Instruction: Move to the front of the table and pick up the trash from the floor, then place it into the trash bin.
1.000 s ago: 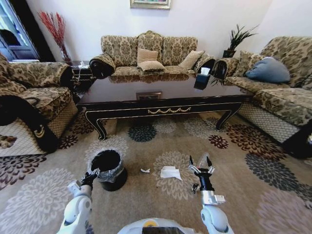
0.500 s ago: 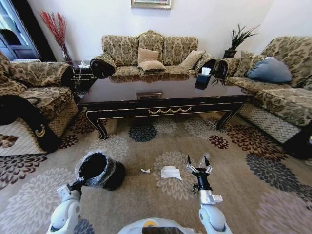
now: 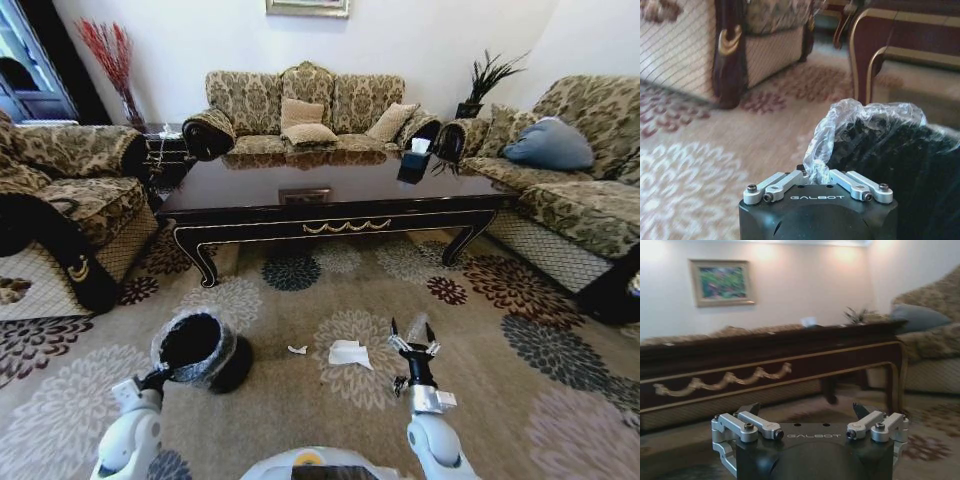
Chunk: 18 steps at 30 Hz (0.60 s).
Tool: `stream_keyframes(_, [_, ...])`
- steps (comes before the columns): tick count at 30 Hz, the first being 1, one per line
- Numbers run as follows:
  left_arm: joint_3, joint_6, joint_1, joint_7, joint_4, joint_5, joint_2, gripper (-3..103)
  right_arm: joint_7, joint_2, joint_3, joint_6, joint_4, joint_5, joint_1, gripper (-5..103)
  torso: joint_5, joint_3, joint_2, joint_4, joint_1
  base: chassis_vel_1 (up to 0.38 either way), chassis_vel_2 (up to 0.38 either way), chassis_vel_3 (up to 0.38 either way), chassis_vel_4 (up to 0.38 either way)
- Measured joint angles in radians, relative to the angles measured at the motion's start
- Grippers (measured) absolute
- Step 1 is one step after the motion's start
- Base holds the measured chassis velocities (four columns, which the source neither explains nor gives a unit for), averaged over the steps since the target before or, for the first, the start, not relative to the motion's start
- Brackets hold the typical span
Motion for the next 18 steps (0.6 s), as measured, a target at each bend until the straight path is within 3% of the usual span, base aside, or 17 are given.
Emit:
stream_keyframes(2, [-0.015,0.004,0.013,0.002,-0.057,-0.032,0.015,4,0.015,-0.008,0.012,-0.046,-0.029,0.033,0.025,100,0.0006,0.0,0.0,-0.0021,0.0,0.0,0.0,0.0,0.0])
stream_keyframes(5, [-0.038,0.007,0.038,0.0,-0.105,-0.051,0.012,4,0.04,-0.014,0.009,-0.102,-0.046,0.063,0.054,100,0.0009,0.0,0.0,-0.0022,0.0,0.0,0.0,0.0,0.0])
stream_keyframes(7, [-0.07,0.012,0.072,-0.011,-0.169,-0.069,-0.008,4,0.105,-0.023,-0.01,-0.204,-0.088,0.116,0.112,100,0.0003,0.0,0.0,-0.0003,0.0,0.0,0.0,0.0,0.0])
stream_keyframes(9, [-0.079,0.012,0.082,-0.014,-0.188,-0.072,-0.015,4,0.128,-0.026,-0.017,-0.235,-0.107,0.13,0.131,100,0.0005,0.0,0.0,-0.0003,0.0,0.0,0.0,0.0,0.0])
stream_keyframes(12, [-0.114,0.012,0.129,-0.018,-0.28,-0.083,-0.054,4,0.181,-0.042,-0.056,-0.342,-0.236,0.187,0.242,100,0.0007,0.0,0.0,-0.001,0.0,0.0,0.0,0.0,0.0])
stream_keyframes(18, [-0.141,0.012,0.209,-0.018,-0.393,-0.082,-0.116,4,0.17,-0.057,-0.085,-0.369,-0.473,0.205,0.421,100,0.0007,0.0,0.0,-0.0008,0.0,0.0,0.0,0.0,0.0])
